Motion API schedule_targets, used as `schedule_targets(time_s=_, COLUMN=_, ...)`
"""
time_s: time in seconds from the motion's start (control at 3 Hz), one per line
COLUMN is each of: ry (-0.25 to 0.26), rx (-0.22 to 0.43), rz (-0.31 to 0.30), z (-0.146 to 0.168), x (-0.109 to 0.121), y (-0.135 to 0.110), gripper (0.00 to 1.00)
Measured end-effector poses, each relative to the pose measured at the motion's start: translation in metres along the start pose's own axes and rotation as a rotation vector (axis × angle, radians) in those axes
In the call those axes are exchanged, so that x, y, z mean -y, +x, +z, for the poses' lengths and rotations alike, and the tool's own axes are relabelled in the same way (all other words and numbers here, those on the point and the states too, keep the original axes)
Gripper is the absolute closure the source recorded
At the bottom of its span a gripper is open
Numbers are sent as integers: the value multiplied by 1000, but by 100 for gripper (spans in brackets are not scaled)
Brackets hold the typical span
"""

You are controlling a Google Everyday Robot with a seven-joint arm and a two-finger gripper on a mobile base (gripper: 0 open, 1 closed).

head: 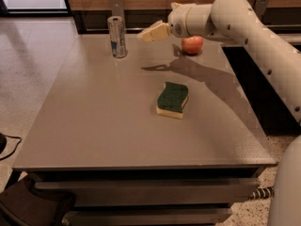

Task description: Knock redbull can over

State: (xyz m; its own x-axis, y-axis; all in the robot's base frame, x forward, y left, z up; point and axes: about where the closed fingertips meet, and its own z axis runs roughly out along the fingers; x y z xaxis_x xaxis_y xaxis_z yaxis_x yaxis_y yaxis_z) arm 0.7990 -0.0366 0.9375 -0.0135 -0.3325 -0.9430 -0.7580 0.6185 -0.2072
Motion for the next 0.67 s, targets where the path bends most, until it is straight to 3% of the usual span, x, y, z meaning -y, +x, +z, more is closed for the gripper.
schedule_targets(time_s=0.33, ry=-46, rx=85, rz=17, z=44, x=5, y=-11, gripper=0)
schedule_targets(time_s=0.67, ry=-77, rx=128, rz=39, z=66, x=2, y=-15, gripper=0)
